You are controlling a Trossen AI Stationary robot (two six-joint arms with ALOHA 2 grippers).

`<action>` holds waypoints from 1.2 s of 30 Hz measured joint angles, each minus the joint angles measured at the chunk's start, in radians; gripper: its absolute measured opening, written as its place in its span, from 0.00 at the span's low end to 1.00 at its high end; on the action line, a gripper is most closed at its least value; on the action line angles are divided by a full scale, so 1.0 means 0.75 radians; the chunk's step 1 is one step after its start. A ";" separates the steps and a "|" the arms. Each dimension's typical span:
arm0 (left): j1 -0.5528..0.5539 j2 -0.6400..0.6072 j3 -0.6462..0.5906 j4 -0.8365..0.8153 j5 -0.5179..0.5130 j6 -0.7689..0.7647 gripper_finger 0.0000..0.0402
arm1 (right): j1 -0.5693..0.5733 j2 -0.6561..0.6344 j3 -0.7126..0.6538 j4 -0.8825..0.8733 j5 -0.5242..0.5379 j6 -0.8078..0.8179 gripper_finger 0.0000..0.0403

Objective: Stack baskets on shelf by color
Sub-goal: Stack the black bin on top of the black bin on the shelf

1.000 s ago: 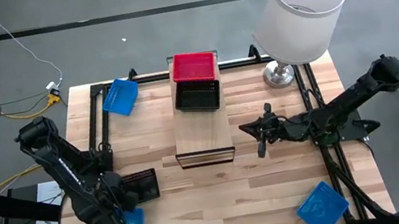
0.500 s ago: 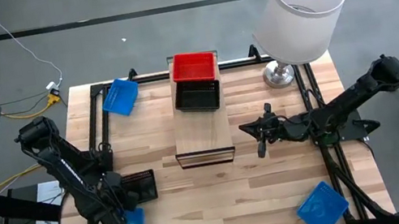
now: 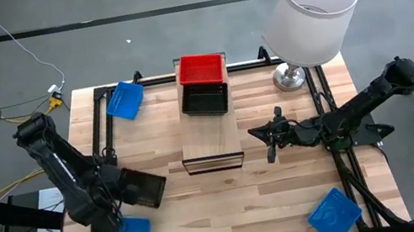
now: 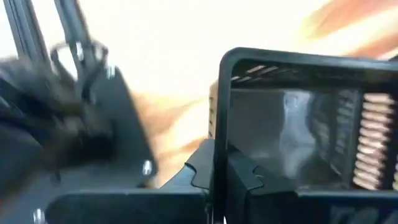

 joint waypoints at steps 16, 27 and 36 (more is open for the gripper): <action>0.378 -0.201 0.409 -0.022 -1.148 0.538 0.00 | 0.000 0.001 0.000 0.007 0.012 0.000 0.00; 1.066 -0.109 0.409 1.071 -0.879 1.907 0.00 | 0.000 0.001 0.000 0.014 0.020 -0.009 0.00; 1.425 -0.028 0.409 1.433 -0.614 2.256 0.00 | 0.000 0.001 0.000 -0.037 0.010 0.024 0.00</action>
